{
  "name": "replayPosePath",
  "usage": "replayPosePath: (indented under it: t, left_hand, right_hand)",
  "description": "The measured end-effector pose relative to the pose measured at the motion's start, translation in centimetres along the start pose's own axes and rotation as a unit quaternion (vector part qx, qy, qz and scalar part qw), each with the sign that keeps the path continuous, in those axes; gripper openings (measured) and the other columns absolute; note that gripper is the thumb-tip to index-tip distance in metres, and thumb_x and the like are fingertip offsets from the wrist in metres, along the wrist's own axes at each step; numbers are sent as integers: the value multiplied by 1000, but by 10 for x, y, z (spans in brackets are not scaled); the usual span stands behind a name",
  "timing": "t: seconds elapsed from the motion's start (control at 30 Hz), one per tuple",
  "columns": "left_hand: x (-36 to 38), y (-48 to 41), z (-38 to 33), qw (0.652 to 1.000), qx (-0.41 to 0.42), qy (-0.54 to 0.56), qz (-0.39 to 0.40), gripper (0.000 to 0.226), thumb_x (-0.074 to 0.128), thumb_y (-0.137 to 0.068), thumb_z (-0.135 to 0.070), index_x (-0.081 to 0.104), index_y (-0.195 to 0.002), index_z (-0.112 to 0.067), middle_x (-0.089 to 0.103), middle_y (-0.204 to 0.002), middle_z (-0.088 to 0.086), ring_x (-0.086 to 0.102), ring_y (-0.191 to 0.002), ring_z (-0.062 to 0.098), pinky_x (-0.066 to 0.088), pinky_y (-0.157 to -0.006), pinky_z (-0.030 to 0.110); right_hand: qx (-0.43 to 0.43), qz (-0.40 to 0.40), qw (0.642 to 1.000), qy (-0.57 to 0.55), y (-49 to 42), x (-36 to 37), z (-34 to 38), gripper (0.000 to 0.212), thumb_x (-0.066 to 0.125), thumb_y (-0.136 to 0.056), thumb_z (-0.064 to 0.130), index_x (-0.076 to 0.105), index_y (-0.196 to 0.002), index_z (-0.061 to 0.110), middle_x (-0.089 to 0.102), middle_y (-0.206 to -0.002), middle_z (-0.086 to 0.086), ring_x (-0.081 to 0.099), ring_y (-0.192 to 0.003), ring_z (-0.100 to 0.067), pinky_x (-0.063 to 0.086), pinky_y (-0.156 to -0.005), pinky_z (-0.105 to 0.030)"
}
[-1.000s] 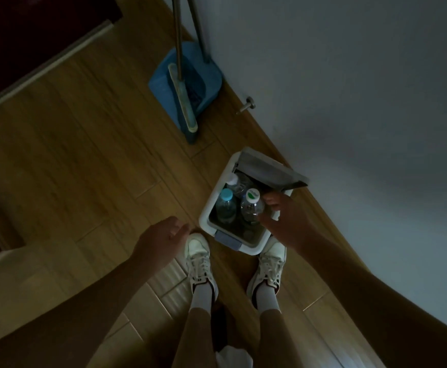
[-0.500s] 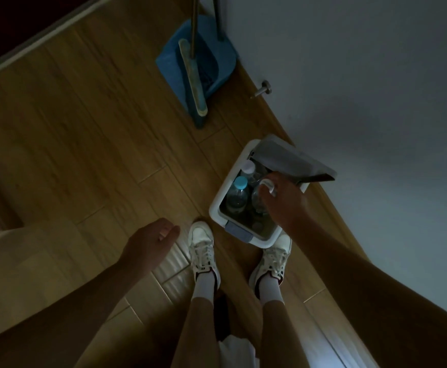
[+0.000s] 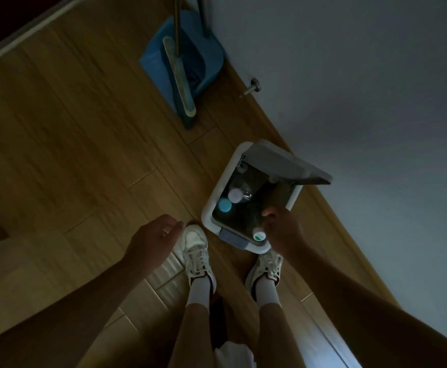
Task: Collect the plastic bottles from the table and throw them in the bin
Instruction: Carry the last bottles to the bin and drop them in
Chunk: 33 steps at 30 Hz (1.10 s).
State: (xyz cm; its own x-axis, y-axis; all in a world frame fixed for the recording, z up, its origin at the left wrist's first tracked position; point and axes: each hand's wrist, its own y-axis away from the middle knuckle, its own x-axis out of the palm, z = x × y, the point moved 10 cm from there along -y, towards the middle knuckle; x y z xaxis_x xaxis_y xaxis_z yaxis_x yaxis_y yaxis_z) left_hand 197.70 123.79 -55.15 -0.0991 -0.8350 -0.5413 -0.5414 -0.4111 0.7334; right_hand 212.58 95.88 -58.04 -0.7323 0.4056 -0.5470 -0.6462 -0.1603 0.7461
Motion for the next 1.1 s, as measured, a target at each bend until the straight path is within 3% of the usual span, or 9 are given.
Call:
replayPosePath:
  t: [0.13, 0.27, 0.33, 0.53, 0.6, 0.7, 0.93, 1.03, 1.1]
  left_hand:
    - [13, -6, -1, 1000, 1, -2, 3, 23, 58, -97, -41, 69, -100, -21, 68, -89, -9, 60, -81, 1, 47, -72, 28]
    - [18, -1, 2, 1000, -12, -19, 10, 25, 57, -98, -41, 69, -101, -20, 69, -89, -8, 65, -86, 13, 50, -77, 32]
    - [16, 0, 2, 999, -19, -28, 9, 25, 57, -98, -42, 69, -101, -20, 67, -86, -9, 65, -86, 14, 50, -76, 31]
    - [9, -4, -9, 1000, -22, -15, -5, 26, 57, -98, -41, 70, -101, -19, 63, -84, -17, 59, -79, 2, 46, -72, 28]
    - [9, -7, -10, 1000, -20, -13, -11, 25, 57, -98, -41, 70, -101, -20, 63, -83, -17, 56, -78, -4, 45, -72, 28]
    - [14, -13, -7, 1000, -18, -4, -7, 25, 58, -97, -41, 70, -100, -19, 66, -87, -13, 60, -82, 2, 51, -80, 33]
    - [17, -7, 10, 999, -32, -24, 0, 27, 57, -98, -42, 70, -102, -18, 69, -91, -7, 63, -83, 10, 51, -80, 32]
    - [14, -2, 12, 999, -33, -27, 0, 26, 57, -98, -42, 69, -101, -19, 64, -84, -15, 58, -78, 1, 46, -73, 29]
    - [10, 2, 11, 999, -38, -23, 4, 27, 56, -98, -43, 69, -103, -20, 66, -88, -12, 61, -82, 7, 50, -77, 31]
  right_hand:
    - [-32, -7, 998, -44, -3, 16, 14, 34, 61, -94, 23, 57, -128, 23, 68, -115, -2, 65, -87, -10, 50, -65, -18]
    - [-83, -24, 993, -82, 6, 4, 39, 38, 64, -92, 20, 57, -129, 20, 65, -125, -1, 61, -113, -12, 54, -88, -26]
    - [-109, -14, 992, -56, 4, -3, 52, 37, 65, -91, 23, 58, -127, 21, 65, -122, 1, 62, -112, -13, 55, -93, -32]
    - [-46, 131, 974, 177, -15, 19, 31, 43, 78, -79, 39, 59, -112, 19, 61, -97, 2, 64, -93, -19, 57, -83, -34]
    - [-50, 125, 970, 201, -15, 26, 25, 41, 75, -80, 42, 60, -112, 19, 62, -95, 2, 64, -90, -18, 58, -81, -35]
    - [-85, 71, 966, 235, -19, 30, 23, 41, 68, -79, 55, 60, -105, 25, 66, -93, 4, 64, -89, -17, 56, -79, -36]
    - [-81, 30, 975, 204, -17, 31, 26, 29, 70, -79, 46, 60, -98, 26, 63, -85, 8, 61, -80, -13, 48, -68, -29]
    - [-110, 39, 988, 97, -5, 21, 44, 27, 70, -84, 41, 61, -105, 25, 66, -92, 12, 64, -86, -8, 54, -75, -26]
    - [-147, 3, 989, 25, 13, -3, 66, 23, 67, -89, 33, 63, -111, 24, 62, -95, 16, 62, -89, -1, 55, -81, -23]
